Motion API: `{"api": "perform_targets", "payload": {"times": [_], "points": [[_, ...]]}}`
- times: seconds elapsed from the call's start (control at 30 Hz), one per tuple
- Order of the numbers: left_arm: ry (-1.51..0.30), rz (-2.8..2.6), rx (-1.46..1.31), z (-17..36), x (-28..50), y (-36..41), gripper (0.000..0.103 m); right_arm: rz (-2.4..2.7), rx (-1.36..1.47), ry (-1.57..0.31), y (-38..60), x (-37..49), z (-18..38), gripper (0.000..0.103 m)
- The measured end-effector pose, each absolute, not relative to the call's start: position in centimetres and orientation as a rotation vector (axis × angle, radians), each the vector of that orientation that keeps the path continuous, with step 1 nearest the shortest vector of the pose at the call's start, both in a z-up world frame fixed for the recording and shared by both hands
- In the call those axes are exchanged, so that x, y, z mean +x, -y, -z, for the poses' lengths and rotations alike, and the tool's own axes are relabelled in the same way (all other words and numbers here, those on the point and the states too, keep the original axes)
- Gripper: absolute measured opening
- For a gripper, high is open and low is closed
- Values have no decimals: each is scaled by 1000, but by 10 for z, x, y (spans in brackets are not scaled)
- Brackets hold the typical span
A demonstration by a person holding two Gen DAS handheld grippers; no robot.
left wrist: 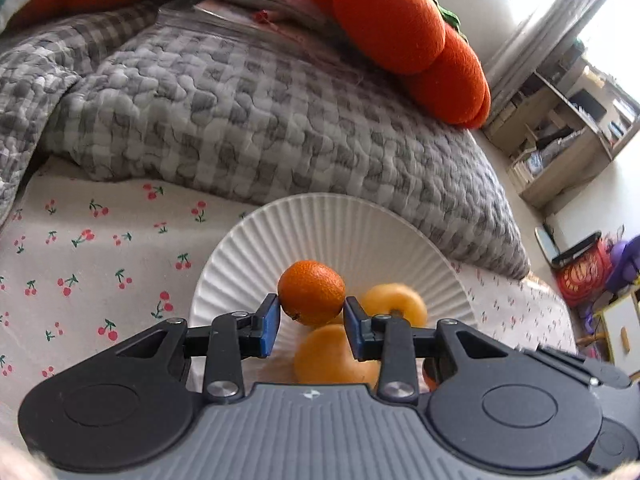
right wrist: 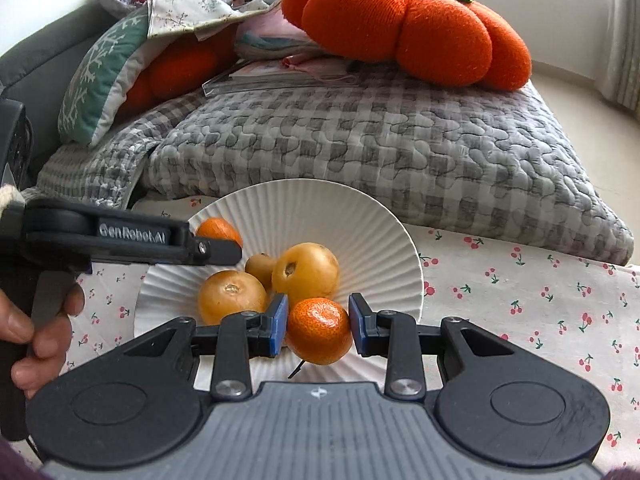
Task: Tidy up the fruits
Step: 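Lower both tangerines into the white bowl and open both grippers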
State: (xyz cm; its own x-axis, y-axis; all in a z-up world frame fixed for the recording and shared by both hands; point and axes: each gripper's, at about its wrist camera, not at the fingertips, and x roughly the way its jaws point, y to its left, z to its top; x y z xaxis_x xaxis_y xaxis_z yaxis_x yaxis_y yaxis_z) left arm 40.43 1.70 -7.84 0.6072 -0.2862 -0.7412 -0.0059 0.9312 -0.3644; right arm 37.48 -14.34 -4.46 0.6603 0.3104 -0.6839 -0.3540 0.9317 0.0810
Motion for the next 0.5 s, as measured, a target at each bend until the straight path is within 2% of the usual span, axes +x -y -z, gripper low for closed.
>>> {"api": "perform_targets", "payload": {"times": [0.33,0.5], "points": [[-919,188,-341,80,407,-10,32,-361,-80,-762,136,376,50,30],[-905,186,-396,73,408,-22,32,-360,7,-733,147,376,38,31]]}}
